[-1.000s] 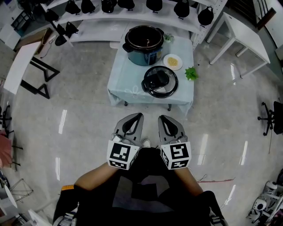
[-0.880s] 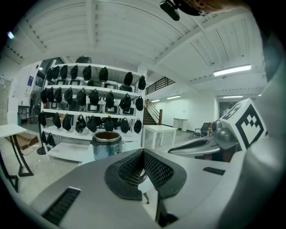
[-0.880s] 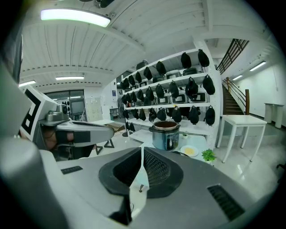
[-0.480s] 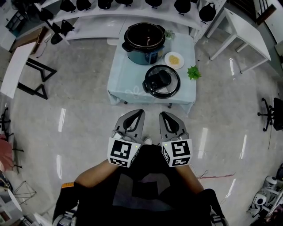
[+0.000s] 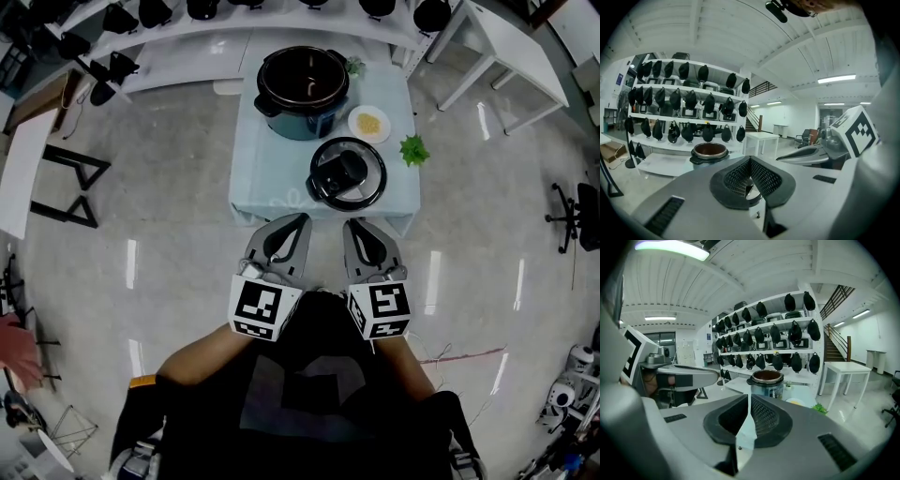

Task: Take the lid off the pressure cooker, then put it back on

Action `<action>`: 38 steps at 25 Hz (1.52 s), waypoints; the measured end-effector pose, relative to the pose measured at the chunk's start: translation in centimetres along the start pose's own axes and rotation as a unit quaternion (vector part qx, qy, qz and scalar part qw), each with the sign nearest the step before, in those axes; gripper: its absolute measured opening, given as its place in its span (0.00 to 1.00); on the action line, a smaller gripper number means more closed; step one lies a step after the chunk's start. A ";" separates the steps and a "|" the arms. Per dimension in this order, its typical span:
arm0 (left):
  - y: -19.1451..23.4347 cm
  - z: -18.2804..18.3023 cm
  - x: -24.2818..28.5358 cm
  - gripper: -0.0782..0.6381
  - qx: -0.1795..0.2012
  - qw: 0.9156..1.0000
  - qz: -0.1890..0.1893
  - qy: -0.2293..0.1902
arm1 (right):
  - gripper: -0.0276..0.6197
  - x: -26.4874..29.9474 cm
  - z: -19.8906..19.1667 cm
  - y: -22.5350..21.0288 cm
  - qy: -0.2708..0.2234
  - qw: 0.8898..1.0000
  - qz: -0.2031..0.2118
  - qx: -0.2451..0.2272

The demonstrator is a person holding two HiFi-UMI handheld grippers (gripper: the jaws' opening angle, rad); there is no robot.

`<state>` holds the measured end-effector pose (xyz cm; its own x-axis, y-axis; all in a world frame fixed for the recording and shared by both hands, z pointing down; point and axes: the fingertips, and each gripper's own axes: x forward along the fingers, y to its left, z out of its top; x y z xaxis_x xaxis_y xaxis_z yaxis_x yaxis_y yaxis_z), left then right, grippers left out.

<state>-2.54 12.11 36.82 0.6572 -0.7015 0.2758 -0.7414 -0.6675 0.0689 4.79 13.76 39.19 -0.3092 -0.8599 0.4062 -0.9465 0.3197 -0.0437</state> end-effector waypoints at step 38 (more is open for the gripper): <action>9.6 -2.4 12.0 0.12 0.008 0.996 -0.049 0.068 | 0.28 12.8 -2.2 -8.5 0.078 0.994 -0.078 0.017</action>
<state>-2.11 -2.07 43.12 0.7014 -0.5929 0.3955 -0.6713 -0.7361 0.0869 9.12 0.89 46.78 -0.1427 -0.8253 0.5464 -0.9853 0.1710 0.0010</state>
